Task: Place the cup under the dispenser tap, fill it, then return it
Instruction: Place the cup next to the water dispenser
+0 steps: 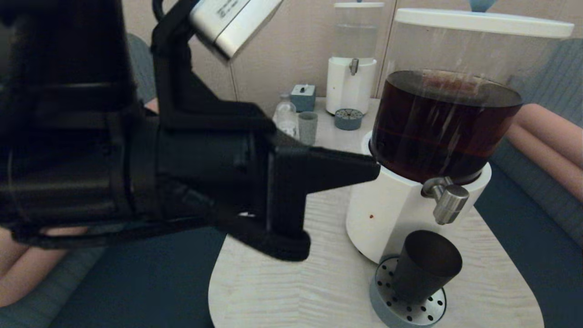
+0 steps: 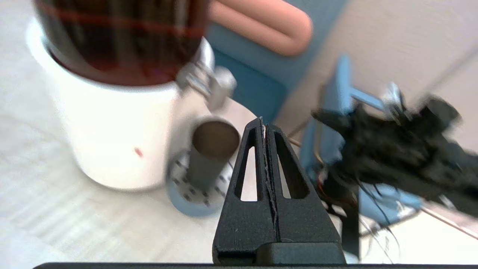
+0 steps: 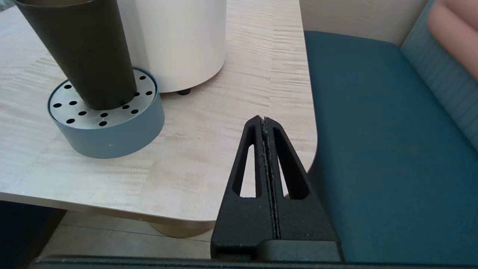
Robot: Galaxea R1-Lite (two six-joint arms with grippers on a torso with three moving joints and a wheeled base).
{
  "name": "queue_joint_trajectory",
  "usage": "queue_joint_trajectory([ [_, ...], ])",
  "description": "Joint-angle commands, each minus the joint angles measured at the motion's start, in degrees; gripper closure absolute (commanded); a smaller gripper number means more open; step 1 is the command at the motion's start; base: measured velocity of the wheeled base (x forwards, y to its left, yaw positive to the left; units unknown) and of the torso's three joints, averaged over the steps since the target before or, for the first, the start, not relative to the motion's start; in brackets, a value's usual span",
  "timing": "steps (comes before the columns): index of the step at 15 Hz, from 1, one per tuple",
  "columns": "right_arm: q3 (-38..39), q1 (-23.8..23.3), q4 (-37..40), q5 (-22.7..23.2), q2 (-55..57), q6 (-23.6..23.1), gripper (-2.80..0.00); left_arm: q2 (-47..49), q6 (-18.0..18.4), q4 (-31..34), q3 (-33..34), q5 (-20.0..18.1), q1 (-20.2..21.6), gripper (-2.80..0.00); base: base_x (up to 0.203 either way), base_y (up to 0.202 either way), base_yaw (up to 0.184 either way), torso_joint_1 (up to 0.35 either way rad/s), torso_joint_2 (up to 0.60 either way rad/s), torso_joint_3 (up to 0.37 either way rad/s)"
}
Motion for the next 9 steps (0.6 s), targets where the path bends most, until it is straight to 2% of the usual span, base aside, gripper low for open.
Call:
queue_joint_trajectory([
  [1, 0.53, 0.0, -0.02, -0.02, -0.04, -0.03, 0.0, -4.7, -0.05, -5.91, 7.58, -1.05, 0.65, 0.0, 0.0, 0.0, 0.0, 0.0, 0.0, 0.0],
  [5, 0.53, 0.0, -0.02, -0.02, -0.04, -0.03, 0.0, -3.45, 1.05, -24.64, 19.61, -1.6, 0.99, 0.0, 0.0, 0.0, 0.0, 0.0, 0.0, 0.0],
  [7, 0.53, 0.0, -0.02, -0.02, -0.04, -0.03, 0.0, -0.9, 4.49, -33.69, 24.53, -1.39, 0.97, 0.0, 0.0, 0.0, 0.0, 0.0, 0.0, 0.0],
  [9, 0.53, 0.0, -0.02, -0.02, -0.04, -0.03, 0.0, 0.26, 6.03, -38.95, 28.42, -1.36, 0.94, 0.0, 0.0, 0.0, 0.0, 0.0, 0.0, 0.0],
])
